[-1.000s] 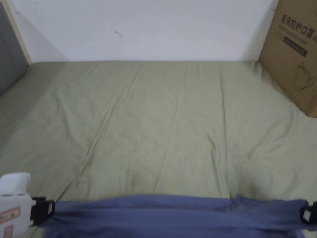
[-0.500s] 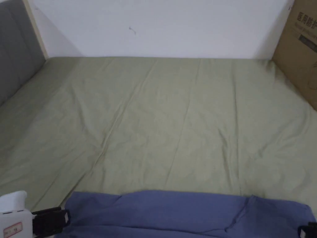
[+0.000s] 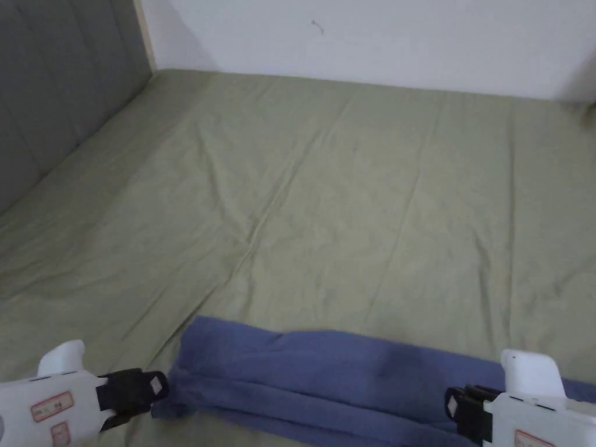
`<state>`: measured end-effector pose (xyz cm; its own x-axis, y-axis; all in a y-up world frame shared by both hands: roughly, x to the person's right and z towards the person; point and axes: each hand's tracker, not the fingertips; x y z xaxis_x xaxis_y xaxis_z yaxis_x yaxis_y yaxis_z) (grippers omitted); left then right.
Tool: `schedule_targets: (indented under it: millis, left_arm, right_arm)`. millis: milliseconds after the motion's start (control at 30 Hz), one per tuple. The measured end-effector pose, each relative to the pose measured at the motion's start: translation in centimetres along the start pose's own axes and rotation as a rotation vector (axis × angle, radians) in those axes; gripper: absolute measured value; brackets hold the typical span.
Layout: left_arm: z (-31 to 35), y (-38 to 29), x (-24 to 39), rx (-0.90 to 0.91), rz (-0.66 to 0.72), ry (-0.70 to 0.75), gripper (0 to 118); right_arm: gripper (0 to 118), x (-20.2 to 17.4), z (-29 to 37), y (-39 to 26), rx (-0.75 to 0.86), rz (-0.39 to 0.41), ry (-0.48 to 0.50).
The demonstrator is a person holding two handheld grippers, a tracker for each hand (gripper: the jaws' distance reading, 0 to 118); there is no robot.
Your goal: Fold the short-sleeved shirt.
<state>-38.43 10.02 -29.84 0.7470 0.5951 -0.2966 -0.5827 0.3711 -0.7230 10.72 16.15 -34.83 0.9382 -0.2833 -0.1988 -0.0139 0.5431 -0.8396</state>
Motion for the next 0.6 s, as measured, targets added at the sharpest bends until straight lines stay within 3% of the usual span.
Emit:
schedule_targets:
  millis: [33, 67, 100, 133, 267, 400, 433, 467, 500, 533, 567, 600]
  left_arm:
    - [-0.6, 0.0, -1.0, -0.028, 0.048, -0.052, 71]
    - [-1.0, 0.0, -1.5, -0.037, 0.094, -0.09, 92]
    - [-1.7, -0.2, -2.3, -0.045, 0.129, -0.123, 106]
    - [-2.4, -0.3, -3.0, -0.041, 0.16, -0.155, 111]
    - [-3.9, -0.5, -4.0, -0.004, 0.294, -0.297, 112]
    - [-5.3, -0.3, -5.0, -0.008, 0.466, -0.5, 112]
    - [-6.2, -0.4, -5.2, -0.042, 0.468, -0.528, 109]
    - [-6.9, -0.2, -4.4, -0.083, 0.437, -0.499, 98]
    - [-7.7, -0.4, -4.0, -0.103, 0.406, -0.44, 72]
    - [-8.8, -0.9, -3.3, -0.156, 0.374, -0.284, 18]
    - [-9.5, -1.4, -3.2, -0.212, 0.392, -0.222, 8]
    - [-9.6, -0.5, -3.4, -0.143, 0.438, -0.411, 7]
  right_arm:
    - [0, -0.8, -0.5, 0.0, -0.017, -0.002, 0.033]
    - [0, -1.4, -0.9, 0.0, -0.028, 0.003, 0.052]
    - [0, -2.1, -1.4, -0.1, -0.039, 0.016, 0.053]
    - [0, -2.7, -1.8, -0.1, -0.051, 0.036, 0.051]
    - [0, -4.3, -3.0, -0.5, -0.098, 0.134, -0.025]
    - [0, -4.0, -3.6, -0.6, -0.129, 0.105, -0.005]
    - [0, -3.9, -3.8, -0.6, -0.135, 0.086, 0.001]
    - [0, -3.7, -3.9, -0.6, -0.139, 0.072, 0.0]
    - [0, -3.7, -4.0, -0.5, -0.143, 0.065, -0.002]
    - [0, -3.6, -4.0, -0.5, -0.143, 0.064, -0.007]
    - [0, -3.6, -3.9, -0.5, -0.142, 0.065, -0.013]
    - [0, -3.4, -3.8, -0.5, -0.14, 0.066, -0.018]
